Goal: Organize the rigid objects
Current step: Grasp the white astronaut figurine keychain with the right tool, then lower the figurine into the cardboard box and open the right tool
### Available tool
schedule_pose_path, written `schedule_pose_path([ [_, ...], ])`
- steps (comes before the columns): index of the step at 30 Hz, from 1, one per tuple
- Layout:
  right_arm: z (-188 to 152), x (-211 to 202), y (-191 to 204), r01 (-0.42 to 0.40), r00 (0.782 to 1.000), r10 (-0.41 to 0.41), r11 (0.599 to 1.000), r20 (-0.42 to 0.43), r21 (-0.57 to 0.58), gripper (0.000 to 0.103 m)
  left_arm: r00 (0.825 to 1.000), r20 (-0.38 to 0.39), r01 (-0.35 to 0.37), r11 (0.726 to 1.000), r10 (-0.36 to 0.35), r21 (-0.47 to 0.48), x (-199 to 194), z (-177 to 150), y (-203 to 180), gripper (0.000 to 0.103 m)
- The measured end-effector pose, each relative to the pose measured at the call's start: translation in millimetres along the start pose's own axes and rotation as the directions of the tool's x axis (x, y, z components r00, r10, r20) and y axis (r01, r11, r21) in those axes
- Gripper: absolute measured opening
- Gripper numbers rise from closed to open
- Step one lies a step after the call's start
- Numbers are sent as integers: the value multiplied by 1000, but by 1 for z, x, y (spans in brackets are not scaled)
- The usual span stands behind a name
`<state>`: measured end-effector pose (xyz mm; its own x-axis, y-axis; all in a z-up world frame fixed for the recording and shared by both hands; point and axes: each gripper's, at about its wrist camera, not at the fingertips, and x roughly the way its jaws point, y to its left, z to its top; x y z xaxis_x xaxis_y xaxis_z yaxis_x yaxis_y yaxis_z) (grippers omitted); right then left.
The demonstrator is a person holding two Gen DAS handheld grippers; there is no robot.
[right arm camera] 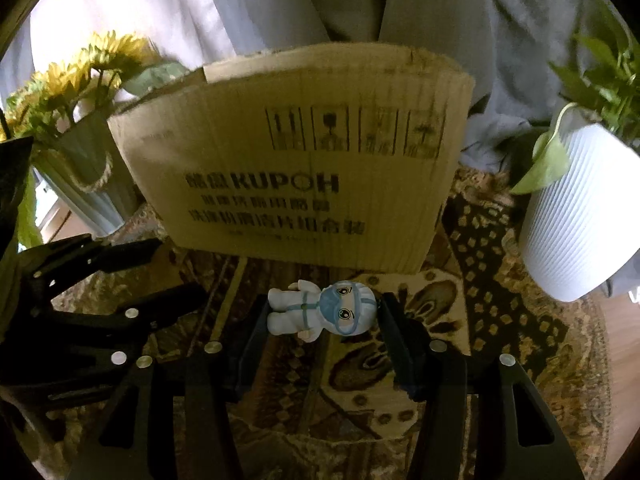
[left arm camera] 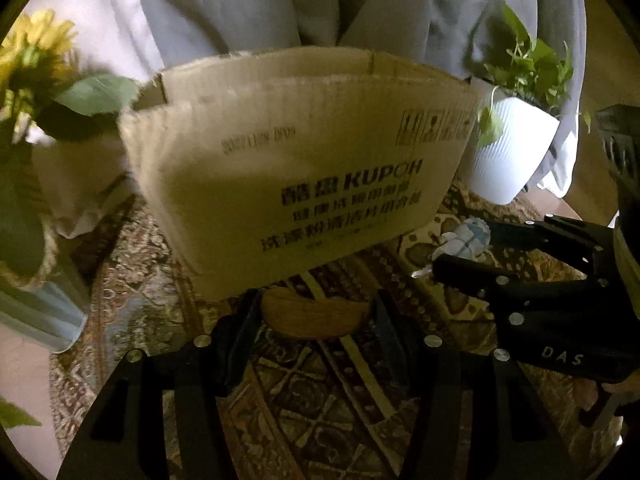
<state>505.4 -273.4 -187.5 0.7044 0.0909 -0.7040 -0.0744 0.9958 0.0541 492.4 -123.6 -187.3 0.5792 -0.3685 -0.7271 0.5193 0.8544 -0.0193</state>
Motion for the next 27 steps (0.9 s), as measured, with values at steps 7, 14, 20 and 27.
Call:
schedule_pose_path([
  [7,6,-31,2,5,999,-5,1000,47,-5,56,998,44,-52,998,54,-35,-30,5,-4,56],
  [14,15,-61,7,15,995,-14,1000,101,-10,56,992,79,-90,992,97,-87,-61,13,-5,56],
  [20,25,-81,8,9,990,-10,1000,143,2,56,983,125,-116,986,132,-122,-86,25,-8,56],
  [27,41,-100,7,6,981,-9,1000,192,16,56,972,166,-145,981,165,-127,-105,44,-8,56],
])
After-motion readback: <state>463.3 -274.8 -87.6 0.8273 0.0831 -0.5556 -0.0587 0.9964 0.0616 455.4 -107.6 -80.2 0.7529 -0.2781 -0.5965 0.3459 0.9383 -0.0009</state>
